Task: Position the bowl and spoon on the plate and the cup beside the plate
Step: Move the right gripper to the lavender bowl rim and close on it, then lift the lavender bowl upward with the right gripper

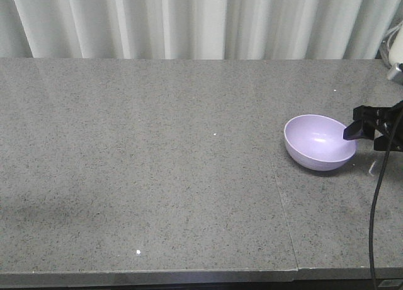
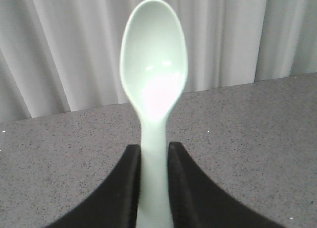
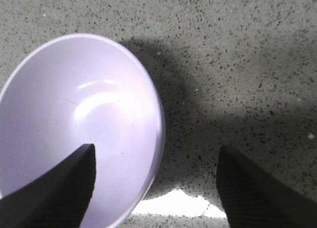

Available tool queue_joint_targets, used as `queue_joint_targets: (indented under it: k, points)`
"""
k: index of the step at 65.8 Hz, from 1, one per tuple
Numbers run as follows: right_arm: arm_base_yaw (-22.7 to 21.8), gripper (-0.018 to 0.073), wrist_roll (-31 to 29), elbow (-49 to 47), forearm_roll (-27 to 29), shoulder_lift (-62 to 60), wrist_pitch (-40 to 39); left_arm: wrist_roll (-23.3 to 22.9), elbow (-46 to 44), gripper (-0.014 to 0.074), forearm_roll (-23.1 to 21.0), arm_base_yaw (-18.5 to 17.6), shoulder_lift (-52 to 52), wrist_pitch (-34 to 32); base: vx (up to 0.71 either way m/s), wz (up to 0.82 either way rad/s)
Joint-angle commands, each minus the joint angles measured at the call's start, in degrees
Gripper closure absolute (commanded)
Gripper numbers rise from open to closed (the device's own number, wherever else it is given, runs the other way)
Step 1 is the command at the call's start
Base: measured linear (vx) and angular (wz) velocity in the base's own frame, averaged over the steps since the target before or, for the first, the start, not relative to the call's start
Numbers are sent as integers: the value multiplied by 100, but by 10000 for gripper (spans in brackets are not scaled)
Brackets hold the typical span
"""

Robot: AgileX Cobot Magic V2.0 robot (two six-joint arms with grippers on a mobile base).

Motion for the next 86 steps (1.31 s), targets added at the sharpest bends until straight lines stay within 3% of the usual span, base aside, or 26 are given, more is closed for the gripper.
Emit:
queue_joint_targets:
  k: [1, 18, 28, 35, 54, 71, 86]
  points:
    - [-19, 63, -234, -189, 234, -109, -91, -4, -156, 604, -31, -22, -76, -461, 0, 0]
    - [106, 67, -395, -189, 337, -41, -213, -4, -156, 604, -31, -22, -76, -461, 0, 0]
    - [106, 122, -273, -189, 328, 68, -180, -4, -156, 604, -31, -22, -76, -461, 0, 0]
    - [106, 202, -273, -189, 333, 179, -94, -4, -156, 604, -31, -22, -76, -461, 0, 0]
    - [106, 576, -292, -189, 399, 278, -30, -4, -156, 604, -31, -22, -76, -461, 0, 0]
    - [100, 568, -1290, -563, 1544, -118, 535, -4, -156, 604, -31, -22, -76, -461, 0, 0]
    - [100, 565, -2143, -806, 2714, -1329, 1348, -4, -156, 604, -31, -22, -76, -461, 0, 0]
